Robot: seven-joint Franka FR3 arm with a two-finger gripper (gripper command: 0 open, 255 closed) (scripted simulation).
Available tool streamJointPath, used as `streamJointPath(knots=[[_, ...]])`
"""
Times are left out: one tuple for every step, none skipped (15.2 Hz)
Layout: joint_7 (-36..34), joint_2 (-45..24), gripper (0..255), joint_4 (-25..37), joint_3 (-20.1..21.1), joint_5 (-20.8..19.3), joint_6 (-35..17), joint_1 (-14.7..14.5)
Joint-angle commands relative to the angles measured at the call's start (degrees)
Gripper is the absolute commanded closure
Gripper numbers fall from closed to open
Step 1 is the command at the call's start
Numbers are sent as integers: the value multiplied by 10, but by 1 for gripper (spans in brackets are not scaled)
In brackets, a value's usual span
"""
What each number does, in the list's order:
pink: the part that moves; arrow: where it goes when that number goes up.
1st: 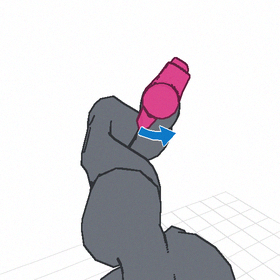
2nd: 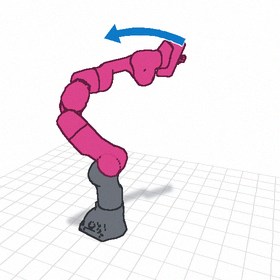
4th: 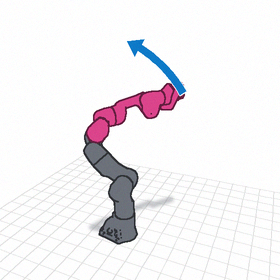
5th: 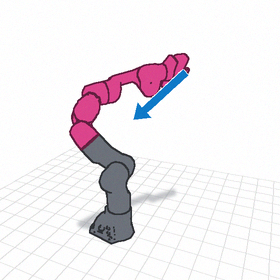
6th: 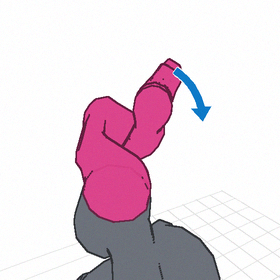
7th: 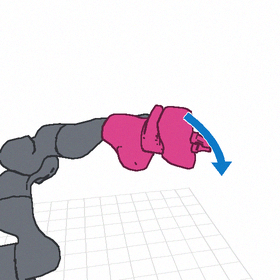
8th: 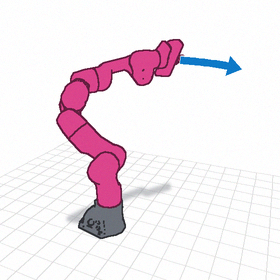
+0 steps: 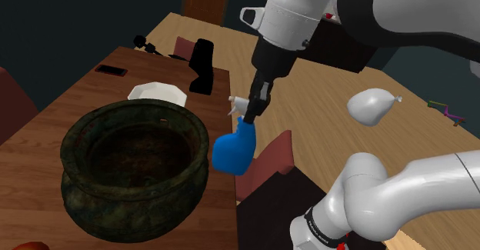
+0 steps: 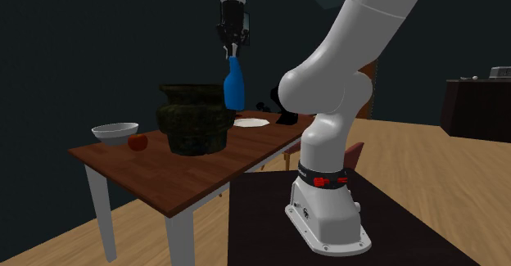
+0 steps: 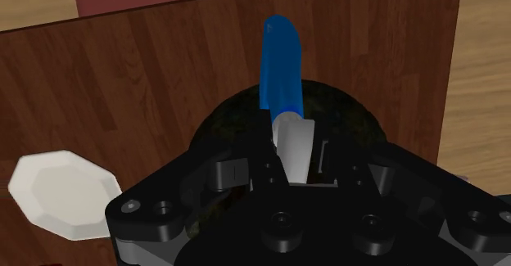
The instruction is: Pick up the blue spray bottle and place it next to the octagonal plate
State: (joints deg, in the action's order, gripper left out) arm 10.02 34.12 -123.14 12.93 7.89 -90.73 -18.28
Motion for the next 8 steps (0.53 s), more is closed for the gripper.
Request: streamJointPath(knots=[[-1, -3, 255, 20, -1, -1, 17, 1], [-1, -6, 255, 29, -2, -2, 24, 1], [-2, -8, 255, 39, -2, -3, 31, 1], [-2, -10, 255, 49, -3, -3, 39, 2], [-3, -13, 255, 59, -3, -4, 46, 2], [-3, -16, 255, 69, -3, -4, 53, 3], [-4, -19, 255, 79, -4, -5, 60, 3], [-4, -22, 255, 89, -4, -6, 68, 3]])
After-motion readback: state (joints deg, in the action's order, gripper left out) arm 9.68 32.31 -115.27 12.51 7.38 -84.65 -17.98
